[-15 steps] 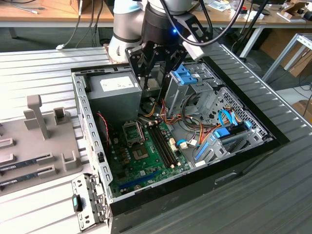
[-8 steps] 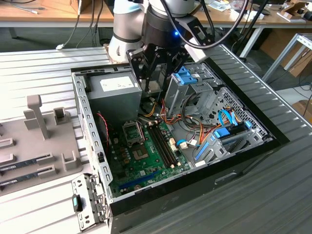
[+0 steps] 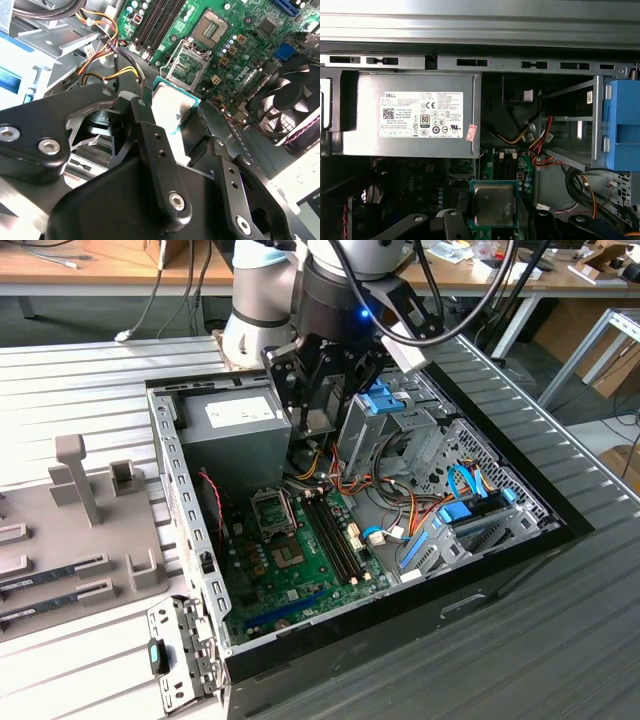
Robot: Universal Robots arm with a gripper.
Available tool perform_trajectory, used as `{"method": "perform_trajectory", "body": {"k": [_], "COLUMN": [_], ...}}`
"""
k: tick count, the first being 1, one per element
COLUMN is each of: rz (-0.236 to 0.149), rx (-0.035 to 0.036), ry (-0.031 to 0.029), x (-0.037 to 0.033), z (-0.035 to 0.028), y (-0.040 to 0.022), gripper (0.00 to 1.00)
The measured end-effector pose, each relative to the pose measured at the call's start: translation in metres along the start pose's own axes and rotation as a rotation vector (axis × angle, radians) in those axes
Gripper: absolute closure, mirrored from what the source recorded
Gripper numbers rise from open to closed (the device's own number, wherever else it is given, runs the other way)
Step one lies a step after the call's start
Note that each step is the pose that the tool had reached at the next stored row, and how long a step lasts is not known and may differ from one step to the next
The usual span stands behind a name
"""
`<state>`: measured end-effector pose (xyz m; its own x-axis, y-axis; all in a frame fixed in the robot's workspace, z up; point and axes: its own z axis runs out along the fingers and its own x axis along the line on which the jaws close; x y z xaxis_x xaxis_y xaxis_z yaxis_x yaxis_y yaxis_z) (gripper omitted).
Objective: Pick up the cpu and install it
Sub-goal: 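Pick up the cpu and move it towards the insertion slot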
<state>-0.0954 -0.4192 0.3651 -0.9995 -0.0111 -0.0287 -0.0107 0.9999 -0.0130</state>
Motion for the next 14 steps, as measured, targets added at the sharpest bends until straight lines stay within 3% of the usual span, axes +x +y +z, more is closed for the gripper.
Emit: {"method": "perform_trajectory", "body": {"k": [14], "rz": [0.000], "rx": [0.0000], "ry": [0.0000], "x": [0.0002], "z": [0.0029], "y": [-0.0092], "gripper": [0.53]}}
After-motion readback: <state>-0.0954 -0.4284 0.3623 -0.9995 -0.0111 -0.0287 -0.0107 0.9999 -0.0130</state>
